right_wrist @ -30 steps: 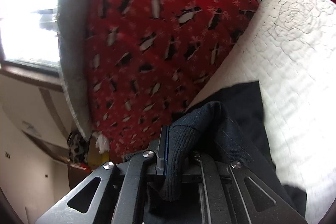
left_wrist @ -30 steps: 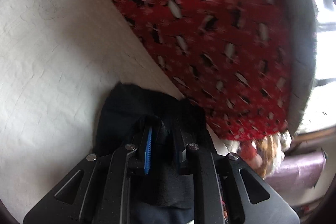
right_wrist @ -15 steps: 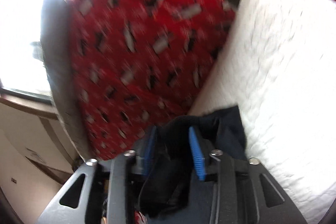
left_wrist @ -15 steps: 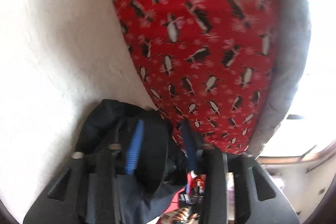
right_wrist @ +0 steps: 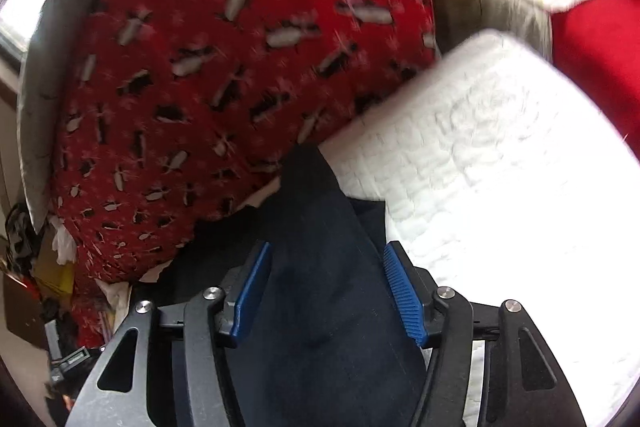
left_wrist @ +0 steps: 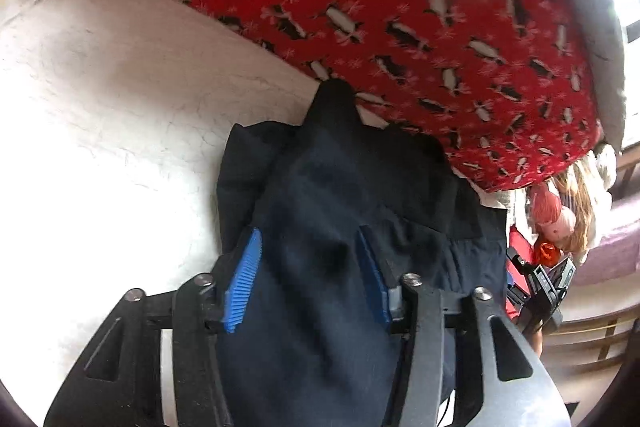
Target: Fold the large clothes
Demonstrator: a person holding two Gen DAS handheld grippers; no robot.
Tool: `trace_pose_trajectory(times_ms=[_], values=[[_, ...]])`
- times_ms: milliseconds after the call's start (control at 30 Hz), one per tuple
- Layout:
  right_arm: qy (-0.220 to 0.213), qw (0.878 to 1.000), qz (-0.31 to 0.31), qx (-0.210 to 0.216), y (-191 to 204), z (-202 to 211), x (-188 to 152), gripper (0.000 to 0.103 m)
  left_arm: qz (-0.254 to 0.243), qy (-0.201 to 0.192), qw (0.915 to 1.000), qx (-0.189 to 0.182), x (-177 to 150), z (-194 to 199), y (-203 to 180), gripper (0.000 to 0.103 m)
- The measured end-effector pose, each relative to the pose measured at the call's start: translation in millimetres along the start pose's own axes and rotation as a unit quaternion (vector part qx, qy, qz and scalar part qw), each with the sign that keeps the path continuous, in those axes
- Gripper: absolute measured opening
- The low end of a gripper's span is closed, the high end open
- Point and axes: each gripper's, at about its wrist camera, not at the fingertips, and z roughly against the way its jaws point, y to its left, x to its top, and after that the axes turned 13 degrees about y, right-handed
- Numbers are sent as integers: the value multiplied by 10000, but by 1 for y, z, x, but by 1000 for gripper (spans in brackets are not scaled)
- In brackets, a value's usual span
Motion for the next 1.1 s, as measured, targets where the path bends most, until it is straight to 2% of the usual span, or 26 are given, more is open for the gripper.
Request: trace_pose_trajectory(times_ms=[100, 133, 167, 200, 233, 300, 367, 433, 467, 533, 567, 600, 633, 700, 733, 800, 933, 967, 1000, 1033, 1067, 1100], values=[[191, 9998, -31, -20, -3, -13, 4, 61, 40, 318, 9994, -161, 2, -16, 1, 52], [171, 9998, 60, 110, -2, -15, 4, 57, -69, 263, 9994, -223, -1, -17, -4, 45], [149, 9996, 154, 191, 1, -15, 4, 41, -302, 109, 9992, -217, -5, -12, -11, 11], [117, 9993, 291, 222, 4, -13, 4, 28, -534, -41, 9985, -119, -11, -6, -18, 0], [92, 9987, 463, 191, 8, -11, 4, 10, -569, -178, 9982, -27, -13, -2, -22, 0], [-30, 9973, 700, 210, 20, -8, 4, 8, -564, -566, 9967, 119, -17, 7, -24, 0], [-364, 9950, 762, 533, 23, 7, 0, 6, -443, -882, 9940, 462, -17, 13, -17, 0], [-762, 9926, 505, 798, 9, 18, -3, 5, -128, -869, 9933, 753, -12, 9, -1, 0], [-734, 9939, 274, 771, -1, 13, -1, 5, 40, -758, 9943, 745, -10, 5, 10, 0], [-203, 9986, -159, 460, -18, -13, 3, 7, 196, -498, 9984, 207, -10, 6, 23, 0], [87, 9992, -314, 253, -26, -25, 1, 13, 221, -465, 9987, -62, -11, 10, 26, 0], [62, 9991, -314, 278, -27, -25, -1, 14, 228, -553, 9981, -115, -10, 16, 24, 0], [-157, 9990, -263, 326, -26, -18, -6, 21, 220, -673, 9975, -82, -9, 22, 22, 3], [-376, 9984, -242, 333, -23, -9, -9, 27, 308, -759, 9966, -103, 1, 26, 19, 31], [-358, 9984, -255, 351, -21, -8, -10, 28, 409, -699, 9965, -202, 7, 22, 19, 54], [-230, 9986, -310, 364, -21, -13, -11, 28, 634, -577, 9958, -312, 16, 12, 20, 57], [-190, 9988, -229, 380, -18, -17, -18, 33, 780, 112, 9939, -776, 20, -17, 17, 57], [-176, 9987, -238, 403, -19, -17, -19, 33, 695, 171, 9943, -794, 16, -21, 13, 57], [-166, 9987, -247, 409, -19, -18, -19, 33, 486, 117, 9968, -617, 11, -20, 5, 57], [-155, 9987, -247, 419, -19, -16, -17, 33, 289, 23, 9988, -389, 7, -17, -4, 52], [-149, 9987, -240, 415, -20, -15, -15, 33, -41, -157, 9999, 16, 0, -12, -16, 16], [-155, 9988, -234, 404, -23, -12, -13, 33, -187, -217, 9991, 323, -3, -11, -24, 0]])
